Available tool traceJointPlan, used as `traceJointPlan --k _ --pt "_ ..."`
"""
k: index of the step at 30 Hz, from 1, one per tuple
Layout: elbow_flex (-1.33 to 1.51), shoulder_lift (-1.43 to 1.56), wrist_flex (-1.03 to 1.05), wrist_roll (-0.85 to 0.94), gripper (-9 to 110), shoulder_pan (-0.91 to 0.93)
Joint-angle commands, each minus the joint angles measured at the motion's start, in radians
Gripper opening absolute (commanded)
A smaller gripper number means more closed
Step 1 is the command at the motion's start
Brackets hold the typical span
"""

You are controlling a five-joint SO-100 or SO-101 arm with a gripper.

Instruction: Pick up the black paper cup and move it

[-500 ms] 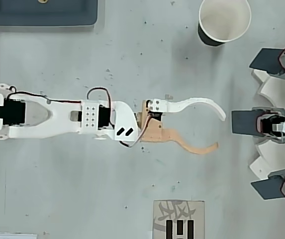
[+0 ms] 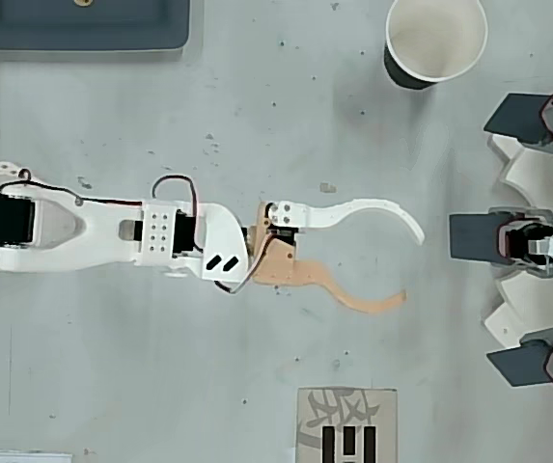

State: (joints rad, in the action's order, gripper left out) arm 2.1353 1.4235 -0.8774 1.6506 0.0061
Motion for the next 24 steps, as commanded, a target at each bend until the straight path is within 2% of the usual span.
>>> traceJointPlan --k 1,24 --pt "0.005 0.057 -0.038 -0.003 12 0.008" --pt "0.336 0.342 -0.098 -0.003 15 0.008"
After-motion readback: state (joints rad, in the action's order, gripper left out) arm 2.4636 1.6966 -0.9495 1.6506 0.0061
